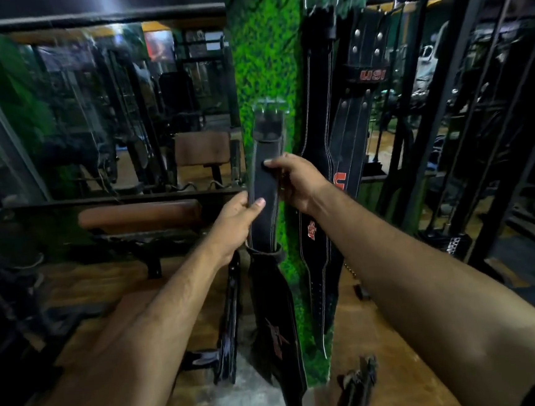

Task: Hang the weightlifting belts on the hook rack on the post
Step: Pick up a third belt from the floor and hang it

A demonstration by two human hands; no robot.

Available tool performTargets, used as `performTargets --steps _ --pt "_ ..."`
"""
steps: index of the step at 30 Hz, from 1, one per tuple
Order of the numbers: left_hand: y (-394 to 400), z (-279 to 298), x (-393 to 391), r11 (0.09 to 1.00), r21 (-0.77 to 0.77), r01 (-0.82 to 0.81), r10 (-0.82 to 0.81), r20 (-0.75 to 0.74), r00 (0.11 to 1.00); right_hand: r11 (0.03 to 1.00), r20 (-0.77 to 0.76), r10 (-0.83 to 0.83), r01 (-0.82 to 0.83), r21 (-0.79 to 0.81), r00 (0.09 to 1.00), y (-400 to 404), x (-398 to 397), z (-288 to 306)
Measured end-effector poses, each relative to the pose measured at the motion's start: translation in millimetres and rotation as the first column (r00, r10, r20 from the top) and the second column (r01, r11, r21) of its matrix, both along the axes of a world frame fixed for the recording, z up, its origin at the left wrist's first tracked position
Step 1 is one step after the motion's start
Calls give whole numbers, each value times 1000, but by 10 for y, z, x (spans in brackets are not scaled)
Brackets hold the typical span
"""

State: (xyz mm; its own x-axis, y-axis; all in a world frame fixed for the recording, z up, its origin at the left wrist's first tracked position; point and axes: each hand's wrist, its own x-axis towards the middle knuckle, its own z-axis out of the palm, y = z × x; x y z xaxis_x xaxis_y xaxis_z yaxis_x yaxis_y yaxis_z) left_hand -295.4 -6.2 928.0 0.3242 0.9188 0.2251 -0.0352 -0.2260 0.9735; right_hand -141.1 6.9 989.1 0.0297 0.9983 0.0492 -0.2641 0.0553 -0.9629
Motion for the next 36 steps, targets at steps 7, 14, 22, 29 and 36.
performTargets --steps 7,14,22,29,36 --pt "225 80 3 998 59 -8 10 -42 999 977 238 -78 27 210 968 31 53 343" --pt "391 431 255 973 209 -99 110 -46 993 945 261 -95 4 328 961 -3 140 618" --pt "607 998 599 922 333 -197 183 73 980 865 198 -102 -12 502 975 248 413 918" --pt "457 1012 995 938 291 -189 194 11 981 807 87 -104 33 589 991 593 724 1256" --pt "539 359 1013 979 66 -192 200 -137 970 796 -85 -106 136 590 991 852 747 1344"
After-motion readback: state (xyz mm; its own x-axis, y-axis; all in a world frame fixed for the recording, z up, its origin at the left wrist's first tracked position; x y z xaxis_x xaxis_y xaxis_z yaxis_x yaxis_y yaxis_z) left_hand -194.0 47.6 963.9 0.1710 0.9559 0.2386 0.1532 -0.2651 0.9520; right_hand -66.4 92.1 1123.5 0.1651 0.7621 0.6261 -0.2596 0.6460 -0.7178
